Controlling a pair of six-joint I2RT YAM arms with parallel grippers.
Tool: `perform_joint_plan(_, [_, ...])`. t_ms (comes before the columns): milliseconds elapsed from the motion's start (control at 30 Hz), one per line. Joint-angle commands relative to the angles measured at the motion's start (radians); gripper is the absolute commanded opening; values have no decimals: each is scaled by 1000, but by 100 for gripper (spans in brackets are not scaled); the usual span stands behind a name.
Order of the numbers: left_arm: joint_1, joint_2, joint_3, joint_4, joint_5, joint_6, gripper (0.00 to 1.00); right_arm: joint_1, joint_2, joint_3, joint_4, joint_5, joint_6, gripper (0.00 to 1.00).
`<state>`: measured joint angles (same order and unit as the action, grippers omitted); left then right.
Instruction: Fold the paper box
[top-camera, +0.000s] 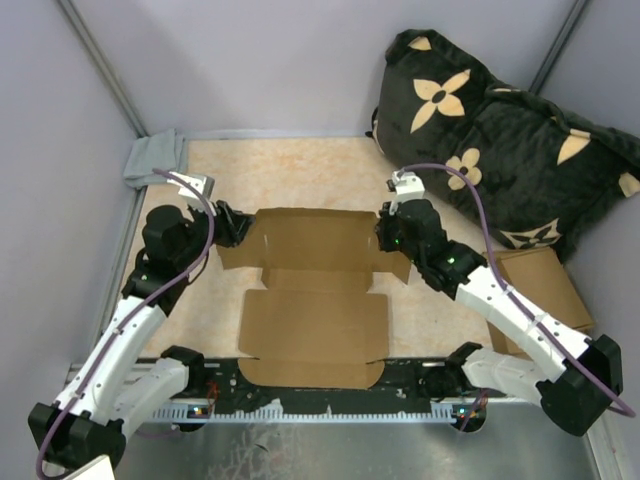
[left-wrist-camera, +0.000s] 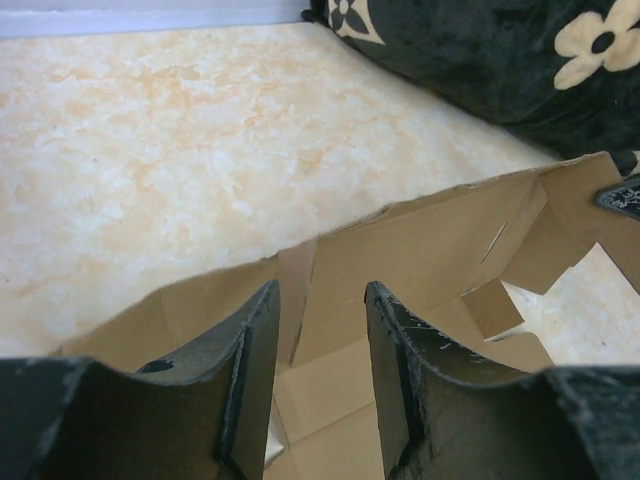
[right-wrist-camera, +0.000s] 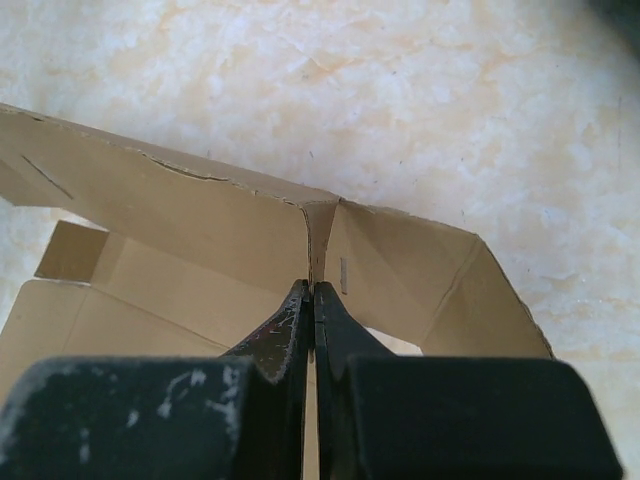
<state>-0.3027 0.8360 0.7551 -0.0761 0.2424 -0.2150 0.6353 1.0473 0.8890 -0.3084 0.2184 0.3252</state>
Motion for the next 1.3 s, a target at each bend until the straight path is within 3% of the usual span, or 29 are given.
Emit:
perform_joint_plan(0, [-1,11,6,-37,-18,-16,46,41,-16,-28,75,75,18,0])
perform_joint_plan(767, [-1,109,49,-169,-66,-28,40,120,-31,-46,75,155,18,0])
perform_joint_plan(867, [-1,119,48,-172,-69,-31,31,132,-28,-43,65,159,18,0])
perform_joint_plan(1000, [-1,113,26,-162,-65,-46,11,144,-27,-37,40,165,22,1])
perform_joint_plan(1100, [-1,82,-12,-137,-54,-55,0,144,-27,-12,-12,145,30,15])
perform_joint_plan(1167, [-1,50,-57,-99,-45,-65,0,144,-28,14,-65,144,32,33])
perform_joint_plan(1267, [-1,-8,-139,-31,-40,-89,0,144,-26,63,-144,147,30,47])
